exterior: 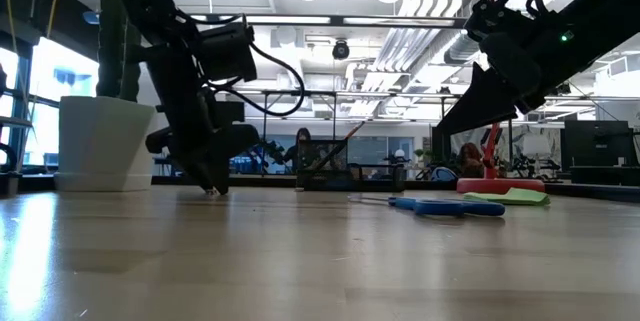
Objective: Pick and place office supplies into organizer
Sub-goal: Put the pink binder clip into the bottom left section of the desk organizer
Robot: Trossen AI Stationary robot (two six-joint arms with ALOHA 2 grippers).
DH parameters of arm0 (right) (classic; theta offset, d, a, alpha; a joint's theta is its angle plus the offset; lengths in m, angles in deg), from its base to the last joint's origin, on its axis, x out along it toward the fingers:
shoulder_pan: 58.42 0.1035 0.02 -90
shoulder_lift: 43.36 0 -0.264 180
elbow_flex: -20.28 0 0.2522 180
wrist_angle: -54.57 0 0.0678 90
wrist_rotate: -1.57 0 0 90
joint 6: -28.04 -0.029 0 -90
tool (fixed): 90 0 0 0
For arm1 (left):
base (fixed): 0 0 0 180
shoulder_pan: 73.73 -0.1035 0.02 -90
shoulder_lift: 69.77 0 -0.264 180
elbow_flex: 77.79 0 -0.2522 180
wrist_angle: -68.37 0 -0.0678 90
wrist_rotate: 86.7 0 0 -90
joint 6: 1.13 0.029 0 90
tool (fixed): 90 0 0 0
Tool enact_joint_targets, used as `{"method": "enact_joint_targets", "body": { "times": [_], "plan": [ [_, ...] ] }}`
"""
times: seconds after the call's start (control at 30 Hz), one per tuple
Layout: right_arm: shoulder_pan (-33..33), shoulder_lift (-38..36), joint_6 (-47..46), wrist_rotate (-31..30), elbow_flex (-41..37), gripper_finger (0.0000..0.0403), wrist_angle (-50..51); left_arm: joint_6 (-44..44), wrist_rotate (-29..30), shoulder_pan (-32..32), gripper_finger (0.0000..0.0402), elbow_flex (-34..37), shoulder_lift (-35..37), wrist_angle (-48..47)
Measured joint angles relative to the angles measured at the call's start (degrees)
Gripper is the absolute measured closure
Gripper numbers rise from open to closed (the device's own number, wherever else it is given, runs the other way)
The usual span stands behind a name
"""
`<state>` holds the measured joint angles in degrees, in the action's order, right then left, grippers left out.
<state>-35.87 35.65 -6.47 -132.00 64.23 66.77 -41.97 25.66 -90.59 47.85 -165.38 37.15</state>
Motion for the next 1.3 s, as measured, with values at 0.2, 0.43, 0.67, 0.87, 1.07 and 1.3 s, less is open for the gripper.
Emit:
{"method": "enact_joint_targets", "body": {
  "times": [0.2,0.43,0.67,0.87,1.07,1.3],
  "plan": [
    [0.00,0.00,0.00,0.00,0.00,0.0269,0.02,0.02,-0.75,0.00,0.0290,-0.01,-0.02,-0.09],
    [0.00,0.00,0.00,-0.02,0.00,0.0270,0.02,0.11,-2.14,0.00,0.0351,-0.01,-0.02,0.22],
    [0.00,0.00,0.00,-0.02,0.00,0.0269,0.04,2.11,-3.04,0.00,0.0367,-0.05,0.00,0.75],
    [0.00,0.00,0.00,-0.02,0.00,0.0269,0.21,4.92,-4.08,-0.07,0.0366,-2.87,-0.24,-2.01],
    [-0.02,0.00,0.00,-0.02,0.00,0.0269,0.57,7.29,-6.09,0.21,0.0376,-6.10,-0.50,-6.66],
    [-0.01,0.00,-0.13,-0.02,0.00,0.0269,0.92,9.67,-4.84,1.60,0.0400,-8.61,-0.47,-6.99]
  ]
}}
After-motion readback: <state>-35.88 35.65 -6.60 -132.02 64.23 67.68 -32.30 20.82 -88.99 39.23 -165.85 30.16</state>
